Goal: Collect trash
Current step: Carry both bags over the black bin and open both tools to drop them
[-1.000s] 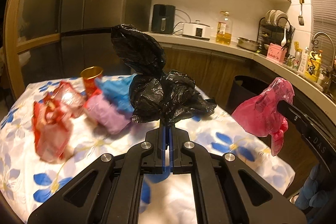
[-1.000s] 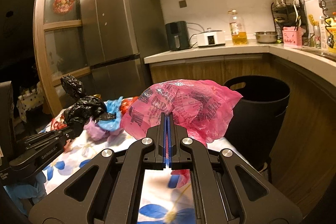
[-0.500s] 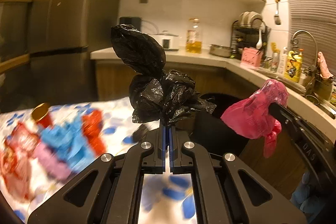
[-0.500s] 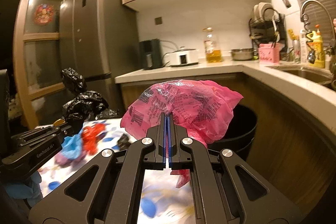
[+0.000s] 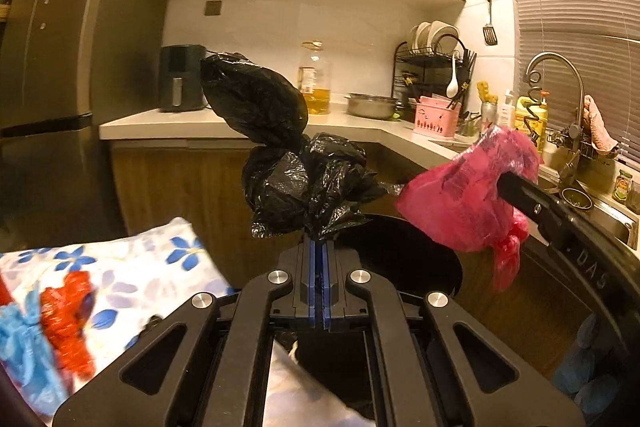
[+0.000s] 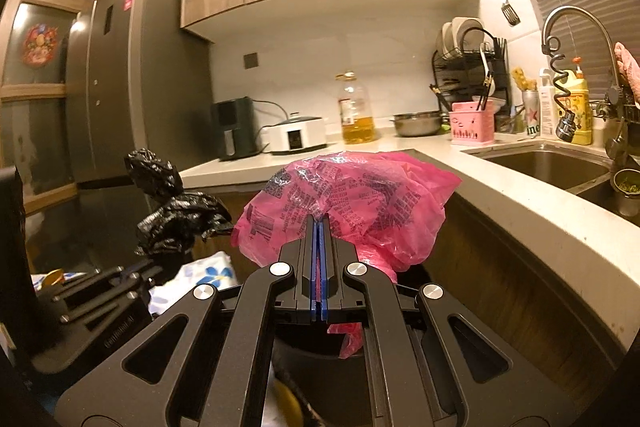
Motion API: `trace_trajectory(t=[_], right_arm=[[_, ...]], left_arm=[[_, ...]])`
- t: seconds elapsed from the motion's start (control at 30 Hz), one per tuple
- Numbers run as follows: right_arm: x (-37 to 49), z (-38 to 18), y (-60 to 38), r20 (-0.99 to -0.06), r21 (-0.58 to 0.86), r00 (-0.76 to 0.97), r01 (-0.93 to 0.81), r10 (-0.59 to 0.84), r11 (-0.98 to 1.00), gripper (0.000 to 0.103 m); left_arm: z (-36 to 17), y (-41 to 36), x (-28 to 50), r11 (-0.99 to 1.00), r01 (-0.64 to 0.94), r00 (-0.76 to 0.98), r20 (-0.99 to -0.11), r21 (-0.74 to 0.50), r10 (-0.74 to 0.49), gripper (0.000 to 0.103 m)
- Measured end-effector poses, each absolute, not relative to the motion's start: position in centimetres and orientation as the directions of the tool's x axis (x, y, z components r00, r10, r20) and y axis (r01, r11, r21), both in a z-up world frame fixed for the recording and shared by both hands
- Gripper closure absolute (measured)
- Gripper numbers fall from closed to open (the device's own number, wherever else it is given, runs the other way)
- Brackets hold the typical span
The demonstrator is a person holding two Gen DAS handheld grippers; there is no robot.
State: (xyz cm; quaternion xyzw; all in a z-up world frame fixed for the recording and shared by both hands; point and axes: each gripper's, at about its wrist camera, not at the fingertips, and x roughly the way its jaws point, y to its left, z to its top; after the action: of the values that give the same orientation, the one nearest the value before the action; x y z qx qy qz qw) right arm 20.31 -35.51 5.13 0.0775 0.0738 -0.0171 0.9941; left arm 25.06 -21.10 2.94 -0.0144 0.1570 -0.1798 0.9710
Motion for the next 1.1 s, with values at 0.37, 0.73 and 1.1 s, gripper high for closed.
trace_trajectory(t=[0.37, 0.73, 1.1], right_arm=[[24.1, 3.6, -37.0, -0.197, 0.137, 0.98, 0.055, -0.027, 0.989, 0.101], [26.5, 2.5, -37.7, -0.24, 0.136, 0.97, 0.06, -0.026, 0.989, 0.101], [27.2, 1.8, -38.6, -0.27, 0.152, 0.963, 0.072, -0.028, 0.986, 0.074]], left_arm=[[1.8, -23.9, 28.9, 0.909, 0.407, 0.847, -0.334, -0.092, -0.413, 0.101], [0.4, -25.9, 31.0, 0.893, 0.444, 0.816, -0.375, -0.078, -0.439, 0.097], [-0.9, -25.5, 31.6, 0.895, 0.435, 0.81, -0.392, -0.096, -0.436, 0.046]])
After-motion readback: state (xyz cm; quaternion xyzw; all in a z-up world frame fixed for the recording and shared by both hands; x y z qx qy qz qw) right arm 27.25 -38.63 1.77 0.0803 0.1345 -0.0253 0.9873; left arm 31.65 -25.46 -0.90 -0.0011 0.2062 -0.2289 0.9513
